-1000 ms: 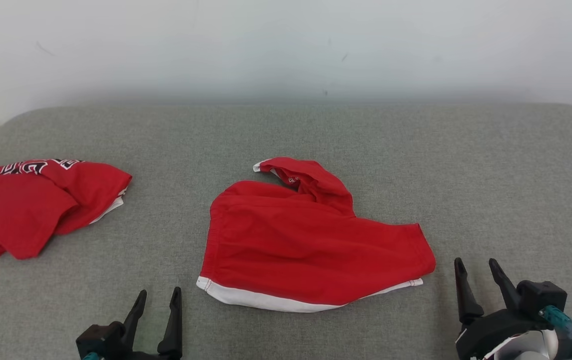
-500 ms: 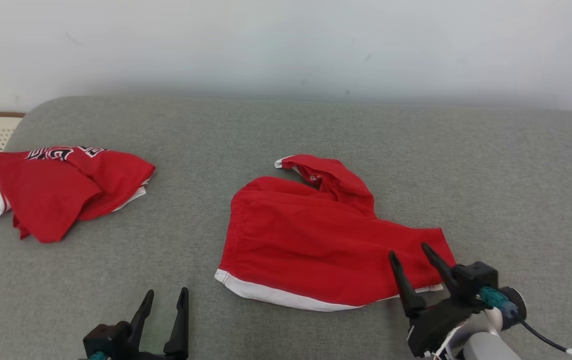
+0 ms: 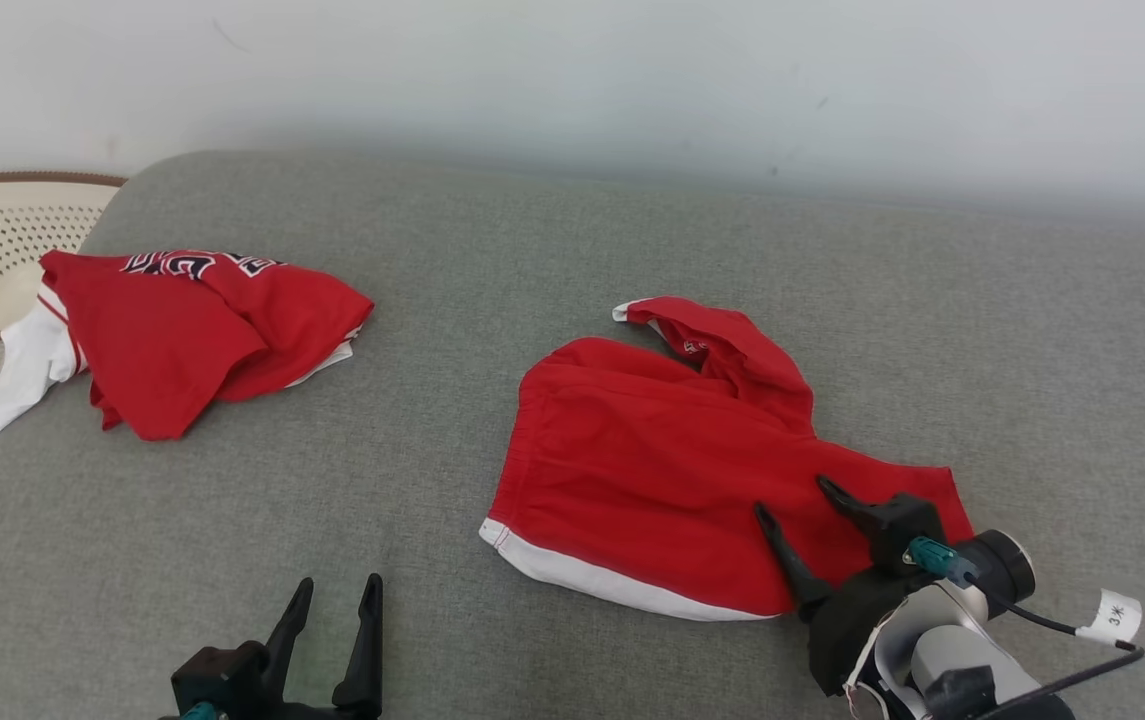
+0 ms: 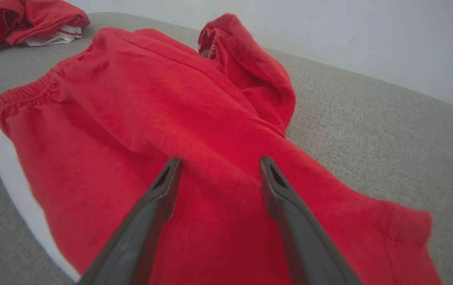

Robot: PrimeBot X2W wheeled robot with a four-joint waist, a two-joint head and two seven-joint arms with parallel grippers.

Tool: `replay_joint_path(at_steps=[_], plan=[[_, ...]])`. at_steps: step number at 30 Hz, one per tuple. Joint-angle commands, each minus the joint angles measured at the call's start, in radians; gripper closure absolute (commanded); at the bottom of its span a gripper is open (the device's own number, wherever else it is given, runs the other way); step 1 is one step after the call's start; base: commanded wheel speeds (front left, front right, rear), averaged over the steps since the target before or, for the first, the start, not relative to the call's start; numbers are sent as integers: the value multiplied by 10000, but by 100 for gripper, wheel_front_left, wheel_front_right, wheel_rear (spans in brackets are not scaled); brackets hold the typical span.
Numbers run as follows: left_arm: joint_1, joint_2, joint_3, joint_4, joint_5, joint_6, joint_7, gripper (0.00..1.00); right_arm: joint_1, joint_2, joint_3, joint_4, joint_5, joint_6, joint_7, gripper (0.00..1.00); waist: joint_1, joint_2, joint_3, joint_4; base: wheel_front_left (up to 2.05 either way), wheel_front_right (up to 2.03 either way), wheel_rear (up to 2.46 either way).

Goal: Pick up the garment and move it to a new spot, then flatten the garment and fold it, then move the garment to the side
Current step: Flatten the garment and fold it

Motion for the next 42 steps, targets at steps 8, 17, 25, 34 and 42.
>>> replay_joint_path(at_steps=[8,17,25,34,42], plan=[[-37,7,-105,-79,-133,77,-10,0,-843,-42,527,1316,-316,-3,55,98,0,-1,277,324,0,0,0],[-148,6,-253,-171,-195,100,-10,0,-1555,-191,56,1241,-478,-3,-35,100,0,-1,512,431,0,0,0],[-388,7,-601,-156,-357,78,-10,0,-2370,-310,-158,1479,-987,-3,-34,100,0,-1,804,786,0,0,0],[-696,4,-1134,-206,-578,146,-10,0,-3672,-276,84,3255,-1388,-3,112,0,0,-1,1234,1498,0,0,0],[-678,4,-1188,-225,-624,273,-10,0,-4229,-137,65,4002,-1047,-3,42,0,0,-1,1144,1330,0,0,0]])
